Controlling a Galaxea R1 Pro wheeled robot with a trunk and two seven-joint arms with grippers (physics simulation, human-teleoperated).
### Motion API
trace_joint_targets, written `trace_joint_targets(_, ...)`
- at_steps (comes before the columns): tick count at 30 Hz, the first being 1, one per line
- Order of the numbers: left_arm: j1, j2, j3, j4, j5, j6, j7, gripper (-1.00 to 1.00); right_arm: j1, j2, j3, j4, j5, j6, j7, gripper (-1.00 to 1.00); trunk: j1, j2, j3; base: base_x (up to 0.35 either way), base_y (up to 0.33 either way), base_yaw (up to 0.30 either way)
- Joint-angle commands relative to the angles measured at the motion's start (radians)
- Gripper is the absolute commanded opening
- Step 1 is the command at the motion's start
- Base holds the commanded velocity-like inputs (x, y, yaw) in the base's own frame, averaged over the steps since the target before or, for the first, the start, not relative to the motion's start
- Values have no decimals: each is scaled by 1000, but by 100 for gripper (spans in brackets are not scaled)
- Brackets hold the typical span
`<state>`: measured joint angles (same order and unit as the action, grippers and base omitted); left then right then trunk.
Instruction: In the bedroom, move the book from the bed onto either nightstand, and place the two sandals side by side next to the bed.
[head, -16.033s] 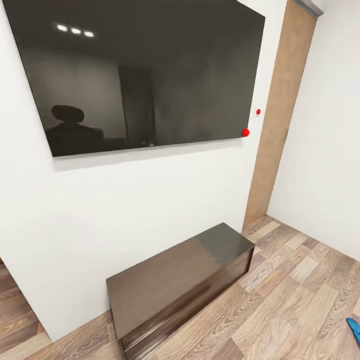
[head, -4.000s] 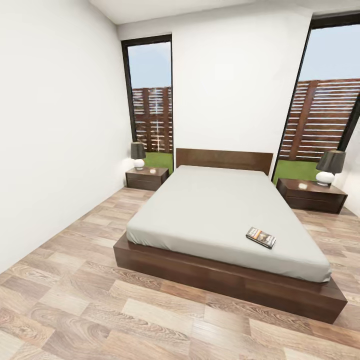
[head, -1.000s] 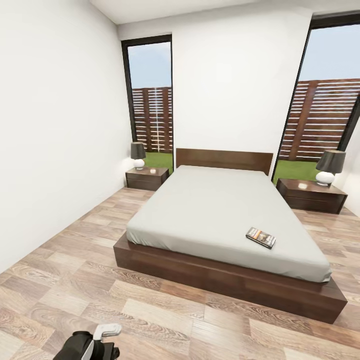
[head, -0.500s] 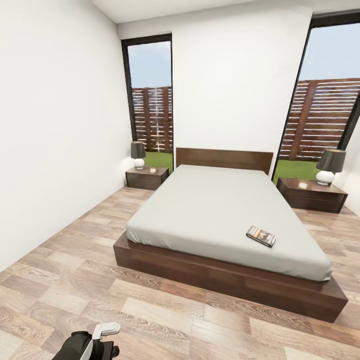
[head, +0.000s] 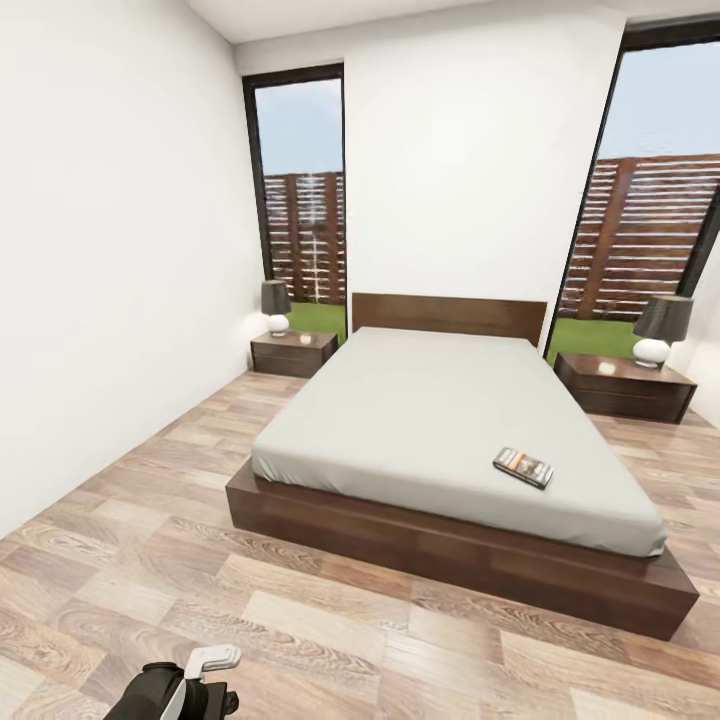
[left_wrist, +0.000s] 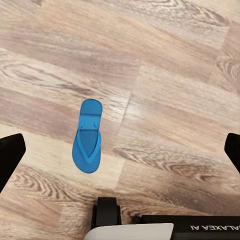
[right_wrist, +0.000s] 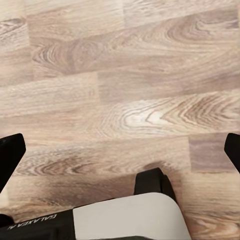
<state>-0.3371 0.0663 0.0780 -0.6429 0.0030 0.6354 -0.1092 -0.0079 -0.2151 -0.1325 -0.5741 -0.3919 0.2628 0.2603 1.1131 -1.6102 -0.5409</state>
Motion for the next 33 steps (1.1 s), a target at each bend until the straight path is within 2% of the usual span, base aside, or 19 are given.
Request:
trace_joint_targets(1,0,0,3,-2,0,5,-4,100,-1,0,-4,-1,-6,7,4,100,4,-8,-4,0,0,0)
trace_joint_targets(9,0,0,3,-2,-1,0,-5,100,-1,0,-4,-1,-6,7,4,100,35,-64,-29,0,0,0)
trace_joint_targets(17,0,0,3,-2,-2,-50,-3,100,-1,0,-4,-1,-5,7,4,100,65,-120,-54,0,0,0)
trace_joint_targets(33,0,2,6,-1,-5,-58,4,100,0,0,-4,-1,-5,7,4,100,127,-232,-105,0,0,0)
